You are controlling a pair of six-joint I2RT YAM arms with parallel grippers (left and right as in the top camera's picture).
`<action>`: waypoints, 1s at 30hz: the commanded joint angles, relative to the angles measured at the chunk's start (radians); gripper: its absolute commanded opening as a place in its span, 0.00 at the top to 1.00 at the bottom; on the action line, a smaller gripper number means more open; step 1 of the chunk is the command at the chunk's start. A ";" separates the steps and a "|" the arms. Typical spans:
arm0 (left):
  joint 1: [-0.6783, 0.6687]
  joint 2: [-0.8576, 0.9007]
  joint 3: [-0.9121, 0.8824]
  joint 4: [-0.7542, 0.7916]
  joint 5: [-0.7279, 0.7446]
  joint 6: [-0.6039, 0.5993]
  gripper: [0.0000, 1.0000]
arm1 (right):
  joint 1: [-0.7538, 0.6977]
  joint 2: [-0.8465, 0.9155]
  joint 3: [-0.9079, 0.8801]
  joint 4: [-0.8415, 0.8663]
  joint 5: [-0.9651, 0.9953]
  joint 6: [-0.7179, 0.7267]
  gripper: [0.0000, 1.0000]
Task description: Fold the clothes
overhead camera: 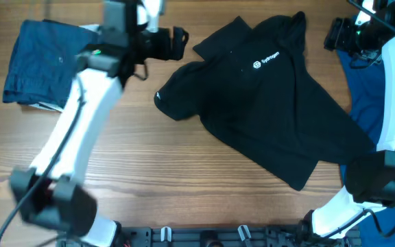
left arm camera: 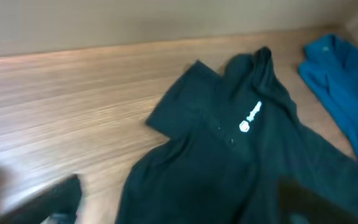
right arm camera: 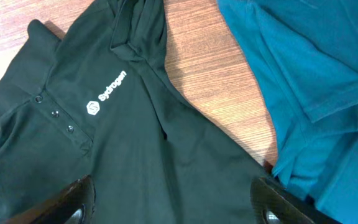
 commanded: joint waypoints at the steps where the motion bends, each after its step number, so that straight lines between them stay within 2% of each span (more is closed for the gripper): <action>1: -0.054 0.157 0.016 0.062 0.011 0.029 0.82 | 0.002 -0.018 0.005 -0.013 -0.009 0.003 0.20; 2: -0.075 0.233 0.016 0.074 0.000 0.029 0.95 | 0.002 -0.018 0.005 -0.016 -0.009 0.003 0.20; 3: -0.085 0.268 0.016 0.077 -0.020 0.028 0.96 | 0.002 -0.018 0.005 -0.017 -0.009 0.004 0.20; 7: -0.116 0.386 0.016 0.075 -0.124 0.029 0.96 | 0.002 -0.018 0.005 -0.026 -0.010 0.006 0.29; 10: -0.118 0.456 0.016 0.072 -0.221 0.029 0.96 | 0.002 -0.017 -0.008 -0.029 -0.010 0.007 0.29; 16: -0.114 0.563 0.016 0.072 -0.237 0.029 0.96 | 0.002 -0.015 -0.008 -0.043 -0.009 0.011 0.29; 17: -0.111 0.576 0.016 0.069 -0.274 0.028 0.96 | 0.002 -0.015 -0.008 -0.045 -0.010 0.010 0.29; 19: -0.101 0.577 0.016 0.027 -0.438 0.000 0.96 | 0.002 -0.015 -0.008 -0.057 -0.010 0.014 0.29; 21: -0.067 0.577 0.016 -0.053 -0.578 -0.078 0.96 | 0.002 -0.015 -0.008 -0.063 -0.010 0.014 0.29; 27: 0.144 0.577 0.016 -0.240 -0.583 -0.293 0.96 | 0.003 -0.015 -0.008 -0.062 -0.029 0.013 0.28; 30: 0.216 0.575 0.016 -0.301 -0.541 -0.300 0.96 | 0.005 -0.012 -0.009 -0.090 -0.105 0.004 0.28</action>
